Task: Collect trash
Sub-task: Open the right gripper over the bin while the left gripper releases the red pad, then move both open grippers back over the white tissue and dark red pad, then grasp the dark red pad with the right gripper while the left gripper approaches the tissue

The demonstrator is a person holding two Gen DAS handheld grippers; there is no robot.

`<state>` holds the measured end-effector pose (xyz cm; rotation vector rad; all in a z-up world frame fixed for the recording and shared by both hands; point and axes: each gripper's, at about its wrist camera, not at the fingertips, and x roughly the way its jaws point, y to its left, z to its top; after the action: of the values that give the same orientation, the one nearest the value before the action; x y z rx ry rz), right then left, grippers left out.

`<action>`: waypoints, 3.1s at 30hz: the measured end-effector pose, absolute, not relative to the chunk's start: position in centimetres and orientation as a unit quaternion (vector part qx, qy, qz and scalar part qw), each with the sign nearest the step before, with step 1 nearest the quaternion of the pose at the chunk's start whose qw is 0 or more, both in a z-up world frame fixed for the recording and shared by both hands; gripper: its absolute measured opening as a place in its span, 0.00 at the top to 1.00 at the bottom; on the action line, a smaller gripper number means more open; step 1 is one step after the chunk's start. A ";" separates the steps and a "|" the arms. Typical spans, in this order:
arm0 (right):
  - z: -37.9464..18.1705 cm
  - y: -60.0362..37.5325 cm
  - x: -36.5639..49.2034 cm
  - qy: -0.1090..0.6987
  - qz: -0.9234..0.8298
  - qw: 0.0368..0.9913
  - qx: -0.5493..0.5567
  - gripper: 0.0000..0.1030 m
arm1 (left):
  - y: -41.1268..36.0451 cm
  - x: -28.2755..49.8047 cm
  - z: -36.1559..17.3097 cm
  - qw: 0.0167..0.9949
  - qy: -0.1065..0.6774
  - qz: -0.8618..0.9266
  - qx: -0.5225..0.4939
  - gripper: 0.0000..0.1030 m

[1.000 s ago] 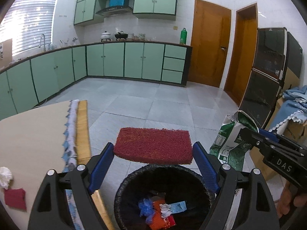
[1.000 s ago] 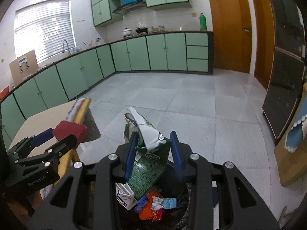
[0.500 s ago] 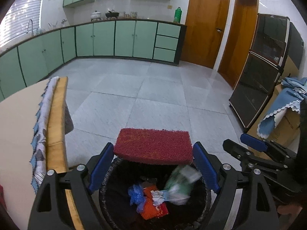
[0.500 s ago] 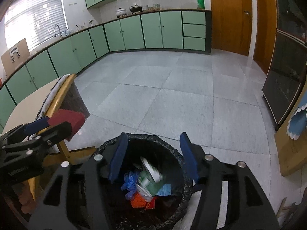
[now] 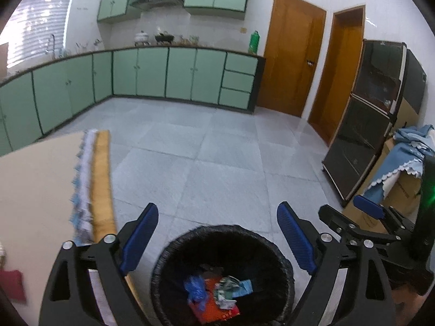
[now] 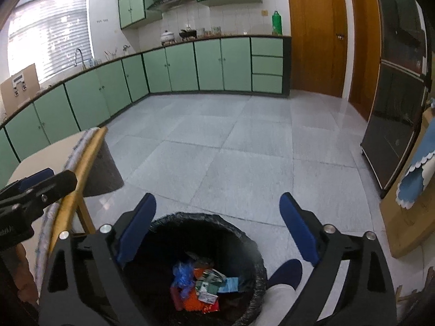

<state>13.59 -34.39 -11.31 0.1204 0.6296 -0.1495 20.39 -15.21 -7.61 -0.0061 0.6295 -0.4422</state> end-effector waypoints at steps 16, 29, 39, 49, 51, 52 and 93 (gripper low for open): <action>-5.5 -22.3 13.5 0.254 0.028 0.965 0.058 0.06 | 1.9 16.2 -2.1 0.971 0.236 -0.039 -0.013 0.12; -6.9 -7.4 13.9 0.278 0.118 0.953 0.030 0.06 | 16.3 12.6 -4.7 0.961 0.255 0.102 -0.021 0.12; -9.3 1.4 13.5 0.313 0.152 0.938 -0.005 0.06 | 21.2 10.6 -8.0 0.949 0.285 0.133 -0.032 0.12; -11.7 5.4 13.4 0.348 0.164 0.923 -0.029 0.06 | 23.7 9.6 -10.5 0.941 0.307 0.138 -0.043 0.12; -12.0 5.8 13.5 0.355 0.165 0.920 -0.028 0.06 | 24.1 9.6 -10.7 0.940 0.309 0.138 -0.047 0.12; -12.1 6.0 13.6 0.358 0.165 0.919 -0.029 0.06 | 24.3 9.6 -10.8 0.939 0.310 0.138 -0.049 0.12; -14.1 5.4 15.4 0.413 0.165 0.895 -0.031 0.21 | 23.7 11.2 -11.2 0.939 0.319 0.117 -0.062 0.12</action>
<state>15.40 5.42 -14.13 -0.0652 0.8564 0.3426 11.16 23.71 -11.20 -0.1256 0.6506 0.2388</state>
